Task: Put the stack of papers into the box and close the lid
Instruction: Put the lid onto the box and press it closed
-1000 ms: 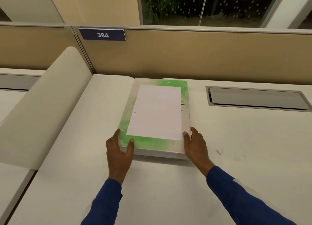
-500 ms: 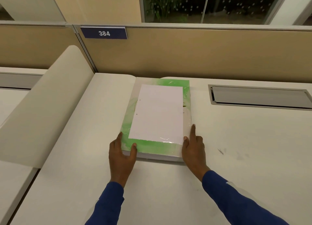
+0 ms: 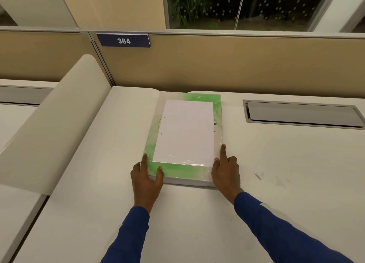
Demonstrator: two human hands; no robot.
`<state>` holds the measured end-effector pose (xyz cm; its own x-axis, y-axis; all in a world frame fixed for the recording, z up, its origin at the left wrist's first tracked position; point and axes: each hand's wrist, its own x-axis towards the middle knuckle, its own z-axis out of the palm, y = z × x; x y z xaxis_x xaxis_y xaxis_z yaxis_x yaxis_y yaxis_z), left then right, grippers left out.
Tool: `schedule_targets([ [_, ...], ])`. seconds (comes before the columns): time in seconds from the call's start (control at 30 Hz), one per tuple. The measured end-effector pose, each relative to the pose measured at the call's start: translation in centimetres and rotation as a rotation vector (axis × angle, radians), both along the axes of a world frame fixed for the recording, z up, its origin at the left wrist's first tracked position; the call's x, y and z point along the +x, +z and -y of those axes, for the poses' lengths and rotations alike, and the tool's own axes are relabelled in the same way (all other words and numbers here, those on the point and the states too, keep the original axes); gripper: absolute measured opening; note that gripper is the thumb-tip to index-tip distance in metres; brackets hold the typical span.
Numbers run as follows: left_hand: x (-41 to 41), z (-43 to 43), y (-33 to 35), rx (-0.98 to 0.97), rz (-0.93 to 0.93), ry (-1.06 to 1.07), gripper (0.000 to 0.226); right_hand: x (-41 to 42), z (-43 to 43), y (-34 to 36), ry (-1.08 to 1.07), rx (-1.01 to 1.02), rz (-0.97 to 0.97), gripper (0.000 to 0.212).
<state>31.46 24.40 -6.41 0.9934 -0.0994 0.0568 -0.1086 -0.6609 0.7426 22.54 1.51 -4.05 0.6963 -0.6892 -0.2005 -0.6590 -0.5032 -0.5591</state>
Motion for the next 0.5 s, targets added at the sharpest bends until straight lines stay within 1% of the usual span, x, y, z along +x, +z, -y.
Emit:
schedule_targets([
  [0.13,1.1,0.9,0.1,0.016,-0.028,-0.023,0.072,0.8,0.7,0.4,-0.026,0.0,-0.021,0.061],
  [0.27,2.3,2.5,0.5,0.043,-0.052,-0.063,0.072,2.1,2.5,0.9,-0.017,-0.038,-0.105,0.061],
  [0.4,3.4,4.0,1.0,0.099,-0.077,-0.092,0.073,3.3,4.6,1.6,0.033,-0.044,-0.185,0.061],
  [0.5,3.7,4.5,1.1,0.158,-0.06,-0.107,0.074,3.7,5.7,2.4,0.075,-0.017,-0.227,0.061],
])
